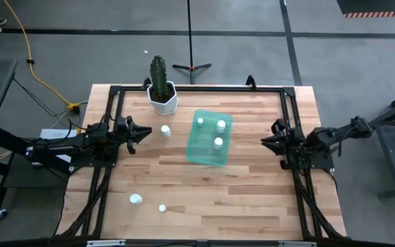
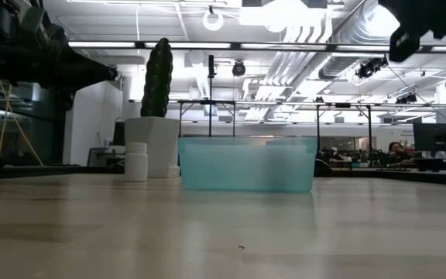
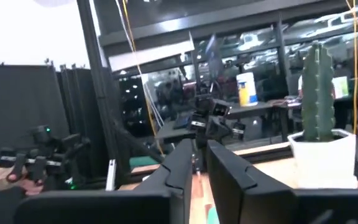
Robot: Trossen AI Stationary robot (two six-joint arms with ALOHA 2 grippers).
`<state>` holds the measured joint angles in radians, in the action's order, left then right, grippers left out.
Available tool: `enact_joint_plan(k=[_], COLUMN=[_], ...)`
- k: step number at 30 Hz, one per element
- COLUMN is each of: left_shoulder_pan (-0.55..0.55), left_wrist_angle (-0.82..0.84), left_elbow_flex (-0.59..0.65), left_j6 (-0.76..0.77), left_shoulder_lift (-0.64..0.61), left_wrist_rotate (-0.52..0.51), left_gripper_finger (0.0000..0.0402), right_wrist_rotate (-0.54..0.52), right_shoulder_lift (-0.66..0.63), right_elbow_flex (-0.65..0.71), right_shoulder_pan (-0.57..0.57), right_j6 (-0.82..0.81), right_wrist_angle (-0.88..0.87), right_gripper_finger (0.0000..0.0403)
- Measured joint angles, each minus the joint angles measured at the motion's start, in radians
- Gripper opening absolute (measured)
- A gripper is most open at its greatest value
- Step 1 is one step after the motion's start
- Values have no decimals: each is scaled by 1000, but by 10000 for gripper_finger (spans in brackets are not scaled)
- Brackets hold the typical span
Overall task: Pick and place pill bottles into a basket
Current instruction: Put the top white pill bottle into the blue bin
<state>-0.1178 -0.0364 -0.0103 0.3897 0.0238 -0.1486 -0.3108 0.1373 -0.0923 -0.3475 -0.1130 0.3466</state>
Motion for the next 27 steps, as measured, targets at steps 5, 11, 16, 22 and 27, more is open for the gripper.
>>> enact_joint_plan(k=[5,11,16,22,27], left_shoulder_pan=[0,0,0,0,0], left_wrist_angle=[0,2,13,-41,-28], left_elbow_flex=[0,0,-9,-106,-243], left_j6=[-2,-27,-19,7,-4], left_shoulder_lift=[0,0,5,103,268], left_wrist_rotate=[-4,37,62,64,61], left_gripper_finger=[95,95,131,236,252], right_wrist_rotate=[81,27,13,13,1], right_shoulder_lift=[-69,-84,-83,-83,-83], right_elbow_flex=[81,83,83,83,83], right_shoulder_pan=[33,54,61,61,61], right_j6=[-111,-154,-201,-230,-230], right_wrist_angle=[-24,-42,-53,-78,-80], right_gripper_finger=[15,7,21,25,19])
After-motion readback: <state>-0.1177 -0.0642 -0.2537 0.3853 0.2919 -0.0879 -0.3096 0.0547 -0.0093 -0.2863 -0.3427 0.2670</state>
